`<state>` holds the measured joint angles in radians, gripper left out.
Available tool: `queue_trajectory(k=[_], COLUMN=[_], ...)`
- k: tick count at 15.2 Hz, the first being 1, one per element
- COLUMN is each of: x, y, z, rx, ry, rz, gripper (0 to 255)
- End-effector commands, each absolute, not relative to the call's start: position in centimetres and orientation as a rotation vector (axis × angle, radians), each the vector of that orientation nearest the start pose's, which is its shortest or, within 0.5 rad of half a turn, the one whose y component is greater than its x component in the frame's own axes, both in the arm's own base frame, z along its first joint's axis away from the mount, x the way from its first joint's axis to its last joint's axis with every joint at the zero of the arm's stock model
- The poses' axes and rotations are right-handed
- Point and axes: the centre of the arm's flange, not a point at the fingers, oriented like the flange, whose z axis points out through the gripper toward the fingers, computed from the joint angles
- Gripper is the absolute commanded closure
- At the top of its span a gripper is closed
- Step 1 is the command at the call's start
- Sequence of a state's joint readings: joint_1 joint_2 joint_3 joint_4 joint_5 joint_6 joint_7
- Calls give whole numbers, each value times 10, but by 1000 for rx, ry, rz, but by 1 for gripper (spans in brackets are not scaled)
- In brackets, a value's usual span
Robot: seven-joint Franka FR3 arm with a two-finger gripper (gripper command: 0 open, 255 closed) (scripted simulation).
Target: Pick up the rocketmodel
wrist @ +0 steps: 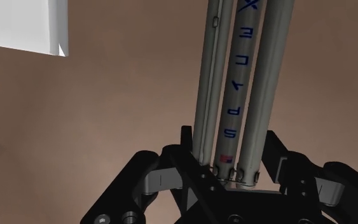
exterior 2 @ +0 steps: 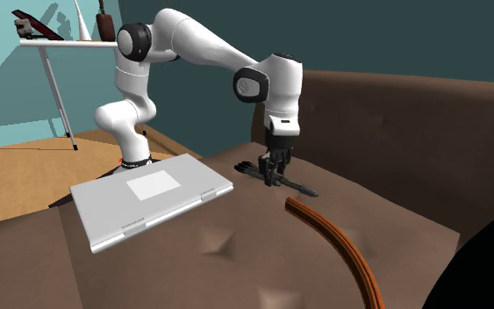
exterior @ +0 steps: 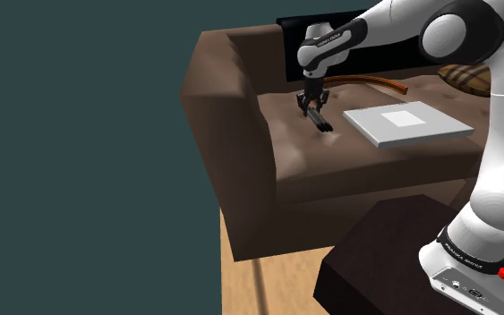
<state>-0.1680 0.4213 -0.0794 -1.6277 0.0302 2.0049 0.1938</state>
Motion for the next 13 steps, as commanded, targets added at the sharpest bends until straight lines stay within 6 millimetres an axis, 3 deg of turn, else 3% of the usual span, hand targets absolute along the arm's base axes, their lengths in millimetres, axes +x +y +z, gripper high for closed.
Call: queue_trajectory(k=[1, 11, 13], x=[648, 648, 648], y=[-157, -157, -157], z=[385, 437, 438], rx=[-3067, -3067, -3067], ry=[699, 699, 699], rz=[68, 68, 68], gripper=[255, 255, 255])
